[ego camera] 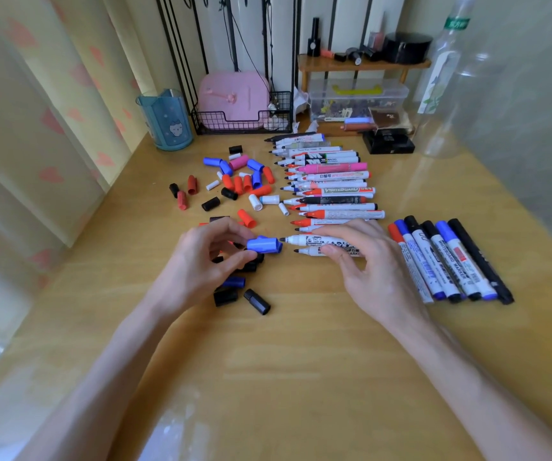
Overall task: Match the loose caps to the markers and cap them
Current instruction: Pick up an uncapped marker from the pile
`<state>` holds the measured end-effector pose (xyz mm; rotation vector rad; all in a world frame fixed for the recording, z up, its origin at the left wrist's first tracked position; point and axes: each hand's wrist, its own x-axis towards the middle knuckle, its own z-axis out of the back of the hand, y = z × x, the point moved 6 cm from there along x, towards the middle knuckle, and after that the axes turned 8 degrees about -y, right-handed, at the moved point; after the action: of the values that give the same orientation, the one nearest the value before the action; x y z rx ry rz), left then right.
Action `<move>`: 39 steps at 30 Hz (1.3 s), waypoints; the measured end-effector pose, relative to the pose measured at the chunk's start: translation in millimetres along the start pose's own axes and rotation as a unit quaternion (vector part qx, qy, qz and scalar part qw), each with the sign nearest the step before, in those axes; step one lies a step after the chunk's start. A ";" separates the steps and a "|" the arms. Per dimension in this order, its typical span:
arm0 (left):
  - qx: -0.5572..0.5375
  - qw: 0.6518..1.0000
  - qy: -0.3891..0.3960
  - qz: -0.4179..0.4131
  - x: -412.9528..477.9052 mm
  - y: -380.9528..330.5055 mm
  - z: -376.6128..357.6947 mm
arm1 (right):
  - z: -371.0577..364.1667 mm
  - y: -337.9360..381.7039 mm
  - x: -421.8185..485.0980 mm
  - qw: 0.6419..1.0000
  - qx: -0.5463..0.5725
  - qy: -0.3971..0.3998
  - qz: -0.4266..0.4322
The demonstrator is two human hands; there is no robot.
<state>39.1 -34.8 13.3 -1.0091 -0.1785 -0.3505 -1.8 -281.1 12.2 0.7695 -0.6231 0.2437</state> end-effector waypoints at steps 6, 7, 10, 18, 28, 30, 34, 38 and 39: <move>-0.048 0.999 0.017 0.000 -5.1 -2.8 -9.5 | -7.7 10.8 -3.4 0.999 0.004 0.023 0.025; -0.058 0.998 0.016 -0.005 -6.3 -5.1 -12.1 | -9.6 12.0 -4.8 0.999 0.006 0.027 0.029; -0.065 0.998 0.009 -0.015 -9.1 -9.7 -15.6 | -11.7 10.9 -7.6 0.999 0.018 0.028 0.032; 0.050 0.996 -0.016 -0.078 -5.8 -8.5 -7.2 | -16.1 9.6 -6.6 0.998 0.023 0.063 0.011; 0.183 0.972 -0.144 0.009 2.8 51.2 70.3 | -7.1 -7.8 -6.1 0.991 -0.105 0.079 0.026; 0.202 0.968 -0.143 0.032 2.2 58.7 71.8 | -6.0 -8.8 -6.0 0.989 -0.119 0.082 0.032; 0.204 0.964 -0.145 0.093 1.5 66.5 71.7 | -4.9 -13.2 -7.2 0.987 -0.127 0.100 0.023; 0.200 0.964 -0.137 0.112 0.4 69.4 76.5 | 3.0 -20.2 -2.2 0.990 -0.121 0.065 -0.013; 0.200 0.963 -0.138 0.116 -0.3 70.0 79.4 | 5.0 -23.7 -0.5 0.991 -0.125 0.051 -0.019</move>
<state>65.7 66.7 -0.8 -0.6644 -0.3645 0.0458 5.6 -301.3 1.1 0.5229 -0.5294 0.1642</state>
